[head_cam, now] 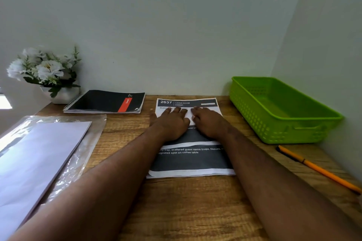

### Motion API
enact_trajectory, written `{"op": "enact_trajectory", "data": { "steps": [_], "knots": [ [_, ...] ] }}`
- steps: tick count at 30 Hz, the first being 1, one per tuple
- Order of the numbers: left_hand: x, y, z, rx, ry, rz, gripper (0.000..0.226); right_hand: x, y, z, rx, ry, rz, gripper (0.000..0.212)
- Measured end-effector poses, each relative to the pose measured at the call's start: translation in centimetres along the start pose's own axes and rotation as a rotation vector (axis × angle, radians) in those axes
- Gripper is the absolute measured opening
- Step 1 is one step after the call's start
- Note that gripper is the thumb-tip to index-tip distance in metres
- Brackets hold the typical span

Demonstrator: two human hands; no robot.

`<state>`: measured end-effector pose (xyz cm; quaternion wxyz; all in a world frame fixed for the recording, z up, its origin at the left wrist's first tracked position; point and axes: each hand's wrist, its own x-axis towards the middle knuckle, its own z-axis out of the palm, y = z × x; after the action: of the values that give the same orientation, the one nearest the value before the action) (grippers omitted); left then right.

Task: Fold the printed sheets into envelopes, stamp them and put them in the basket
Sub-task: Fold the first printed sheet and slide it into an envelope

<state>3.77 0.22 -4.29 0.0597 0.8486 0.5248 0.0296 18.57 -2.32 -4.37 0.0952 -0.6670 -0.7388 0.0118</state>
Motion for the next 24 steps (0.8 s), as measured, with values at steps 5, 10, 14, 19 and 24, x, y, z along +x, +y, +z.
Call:
{"op": "enact_trajectory", "data": {
  "steps": [5,10,14,19,24],
  "knots": [
    [-0.9,0.5,-0.6,0.220,0.086,-0.112,0.057,-0.1,0.1,-0.5,0.044,-0.069,0.038,0.046],
    [-2.3,-0.5,-1.0,0.517,0.155,-0.240,0.052,-0.4,0.0,-0.6,0.049,-0.076,0.036,0.047],
    [-2.3,-1.1,-1.0,0.535,0.264,-0.292,0.058,-0.4,0.0,-0.5,0.026,-0.104,0.031,0.051],
    [-0.6,-1.4,-0.8,0.189,0.271,-0.124,0.048,-0.4,-0.2,-0.4,0.009,-0.107,0.043,0.053],
    [0.8,-2.7,-0.6,0.081,0.279,-0.144,0.039,-0.4,-0.1,-0.3,0.005,-0.103,0.050,0.054]
  ]
}}
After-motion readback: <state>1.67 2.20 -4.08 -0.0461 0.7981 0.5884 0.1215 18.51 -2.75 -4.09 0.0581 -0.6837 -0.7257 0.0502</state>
